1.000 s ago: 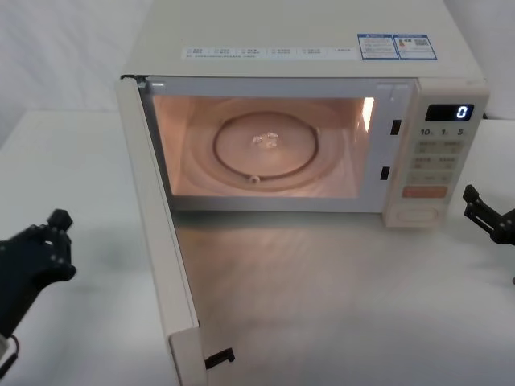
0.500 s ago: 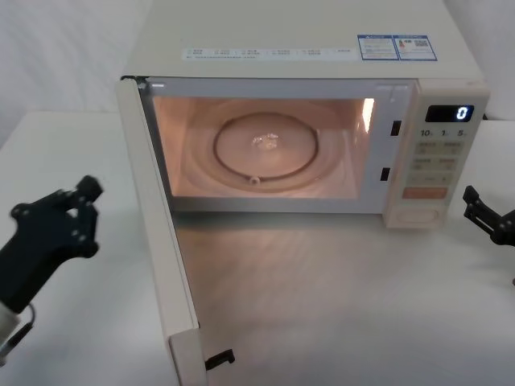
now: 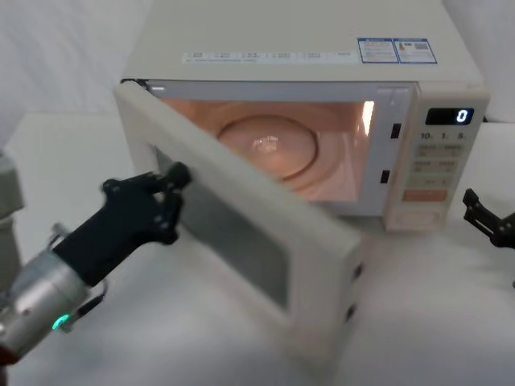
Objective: Press the button to open the microwave door with one hand; close the microwave door with the other hand.
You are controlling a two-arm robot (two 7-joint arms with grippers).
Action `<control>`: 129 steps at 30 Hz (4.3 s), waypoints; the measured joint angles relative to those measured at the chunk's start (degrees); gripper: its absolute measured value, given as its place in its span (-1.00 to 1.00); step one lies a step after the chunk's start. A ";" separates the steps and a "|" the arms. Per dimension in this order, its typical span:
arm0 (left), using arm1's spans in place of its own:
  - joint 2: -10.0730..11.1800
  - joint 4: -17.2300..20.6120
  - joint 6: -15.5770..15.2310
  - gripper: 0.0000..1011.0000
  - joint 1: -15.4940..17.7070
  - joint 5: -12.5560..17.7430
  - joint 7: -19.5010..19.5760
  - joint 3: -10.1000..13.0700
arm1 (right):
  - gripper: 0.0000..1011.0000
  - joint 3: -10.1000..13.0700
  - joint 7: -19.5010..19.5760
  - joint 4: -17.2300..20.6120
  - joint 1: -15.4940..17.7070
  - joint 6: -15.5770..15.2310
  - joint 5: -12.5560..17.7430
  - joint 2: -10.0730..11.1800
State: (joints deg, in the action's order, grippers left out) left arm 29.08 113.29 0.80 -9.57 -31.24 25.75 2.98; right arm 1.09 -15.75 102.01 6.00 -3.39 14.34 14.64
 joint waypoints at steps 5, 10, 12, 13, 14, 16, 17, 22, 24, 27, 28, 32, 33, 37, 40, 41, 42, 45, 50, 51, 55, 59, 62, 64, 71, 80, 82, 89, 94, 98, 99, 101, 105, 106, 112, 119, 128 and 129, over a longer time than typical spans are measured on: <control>0.26 -0.78 -0.88 -1.00 4.08 0.68 1.01 4.76 | 0.98 0.00 0.00 0.00 0.00 0.00 0.00 0.00; -0.47 -1.76 -1.53 -1.00 7.20 1.98 0.65 8.39 | 0.98 0.00 0.00 0.00 0.00 0.00 0.00 0.00; -0.95 -2.21 -1.79 -1.00 8.40 2.49 0.26 9.69 | 0.98 0.00 0.00 0.00 0.00 0.00 0.00 0.00; -1.39 -2.62 -2.05 -1.00 9.39 2.94 -0.07 10.91 | 0.98 0.00 0.00 0.00 0.00 0.00 0.00 0.00; -1.63 -2.83 -2.15 -1.00 9.98 3.17 -0.23 11.57 | 0.98 0.00 0.00 0.00 0.00 0.00 0.00 0.00; -2.32 -3.49 -2.51 -1.00 11.48 3.99 -0.72 13.43 | 0.98 0.00 0.00 0.00 0.00 0.00 0.00 0.00; -2.56 -3.71 -2.59 -1.00 11.91 4.25 -0.96 13.93 | 0.98 0.00 0.00 0.00 0.00 0.00 0.00 0.00; -4.96 -5.89 -3.78 -1.00 15.15 6.86 -3.54 17.98 | 0.98 0.00 0.00 0.00 0.00 0.00 0.00 0.00; -5.64 -6.58 -4.17 -1.00 15.94 7.82 -4.34 19.01 | 0.98 0.00 0.00 0.00 0.00 0.00 0.00 0.00; -7.28 -8.02 -5.08 -1.00 17.55 9.76 -5.82 20.80 | 0.98 0.00 0.00 0.00 0.00 0.00 0.00 0.00; -7.53 -8.25 -5.21 -1.00 17.74 10.04 -6.09 20.99 | 0.98 0.00 0.00 0.00 0.00 0.00 0.00 0.00; -9.16 -9.70 -5.86 -1.00 19.07 11.42 -7.23 21.95 | 0.98 0.00 0.00 0.00 0.00 0.00 0.00 0.00; -9.50 -10.03 -5.96 -1.00 19.33 11.66 -7.42 22.08 | 0.98 0.00 0.00 0.00 0.00 0.00 0.00 0.00; -11.09 -11.58 -6.76 -1.00 20.61 12.67 -8.21 22.52 | 0.98 0.00 0.00 0.00 0.00 0.00 0.00 0.00; -11.73 -12.25 -7.14 -1.00 21.19 13.07 -8.44 22.63 | 0.98 0.00 0.00 0.00 0.00 0.00 0.00 0.00; -11.94 -12.54 -7.27 -1.00 21.38 13.20 -8.51 22.65 | 0.98 0.00 0.00 0.00 0.00 0.00 0.00 0.00; -12.34 -13.05 -7.47 -1.00 21.81 13.46 -8.62 22.70 | 0.98 0.00 0.00 0.00 0.00 0.00 0.00 0.00; -12.84 -13.71 -7.77 -1.00 22.50 13.88 -8.78 22.76 | 0.98 0.00 0.00 0.00 0.00 0.00 0.00 0.00; -14.12 -15.26 -8.39 -1.00 24.17 15.10 -9.38 22.83 | 0.98 0.00 0.00 0.00 0.00 0.00 0.00 0.00; -14.31 -15.46 -8.48 -1.00 24.39 15.29 -9.49 22.83 | 0.98 0.00 0.00 0.00 0.00 0.00 0.00 0.00; -15.42 -16.39 -8.81 -1.00 25.53 16.29 -9.94 22.82 | 0.98 0.00 0.00 0.00 0.00 0.00 0.00 0.00; -16.27 -17.03 -9.05 -1.00 26.23 17.12 -10.31 22.87 | 0.98 0.00 0.00 0.00 0.00 0.00 0.00 0.00; -16.91 -17.46 -9.20 -1.00 26.65 17.83 -10.63 22.99 | 0.98 0.00 0.00 0.00 0.00 0.00 0.00 0.00; -17.34 -17.74 -9.31 -1.00 26.98 18.34 -10.78 23.09 | 0.98 0.00 0.00 0.00 0.00 0.00 0.00 0.00; -18.61 -18.62 -9.66 -1.00 28.10 19.76 -11.05 23.26 | 0.98 0.00 0.00 0.00 0.00 0.00 0.00 0.00; -20.31 -19.39 -9.86 -1.00 28.46 21.29 -12.00 22.95 | 0.98 0.00 0.00 0.00 0.00 0.00 0.00 0.00; -20.53 -19.52 -9.89 -1.00 28.47 21.62 -12.14 22.88 | 0.98 0.00 0.00 0.00 0.00 0.00 0.00 0.00; -21.53 -19.92 -10.15 -1.00 28.56 23.07 -12.68 22.47 | 0.98 0.00 0.00 0.00 0.00 0.00 0.00 0.00; -22.02 -20.16 -10.33 -1.00 28.57 23.52 -12.74 22.13 | 0.98 0.00 0.00 0.00 0.00 0.00 0.00 0.00; -22.29 -20.37 -10.40 -1.00 28.59 23.67 -12.61 21.81 | 0.98 0.00 0.00 0.00 0.00 0.00 0.00 0.00; -22.38 -20.43 -10.42 -1.00 28.59 23.71 -12.52 21.70 | 0.98 0.00 0.00 0.00 0.00 0.00 0.00 0.00; -22.45 -20.50 -10.43 -1.00 28.61 23.75 -12.40 21.61 | 0.98 0.00 0.00 0.00 0.00 0.00 0.00 0.00; -22.60 -20.68 -10.44 -1.00 28.62 23.82 -12.24 21.38 | 0.98 0.00 0.00 0.00 0.00 0.00 0.00 0.00; -22.62 -20.71 -10.45 -1.00 28.62 23.86 -12.24 21.34 | 0.98 0.00 0.00 0.00 0.00 0.00 0.00 0.00; -23.02 -21.02 -10.45 -1.00 28.61 24.27 -12.43 20.99 | 0.98 0.00 0.00 0.00 0.00 0.00 0.00 0.00; -23.69 -21.38 -10.41 -1.00 28.58 24.94 -13.27 20.65 | 0.98 0.00 0.00 0.00 0.00 0.00 0.00 0.00; -23.42 -20.13 -10.10 -1.00 27.92 23.84 -11.47 20.31 | 0.98 0.00 0.00 0.00 0.00 0.00 0.00 0.00; -23.25 -19.77 -10.00 -1.00 27.76 23.52 -11.03 20.36 | 0.98 0.00 0.00 0.00 0.00 0.00 0.00 0.00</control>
State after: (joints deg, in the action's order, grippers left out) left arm 5.82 93.52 -9.20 18.18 -7.71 14.72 23.34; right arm 1.08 -15.76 102.00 5.99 -3.39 14.34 14.63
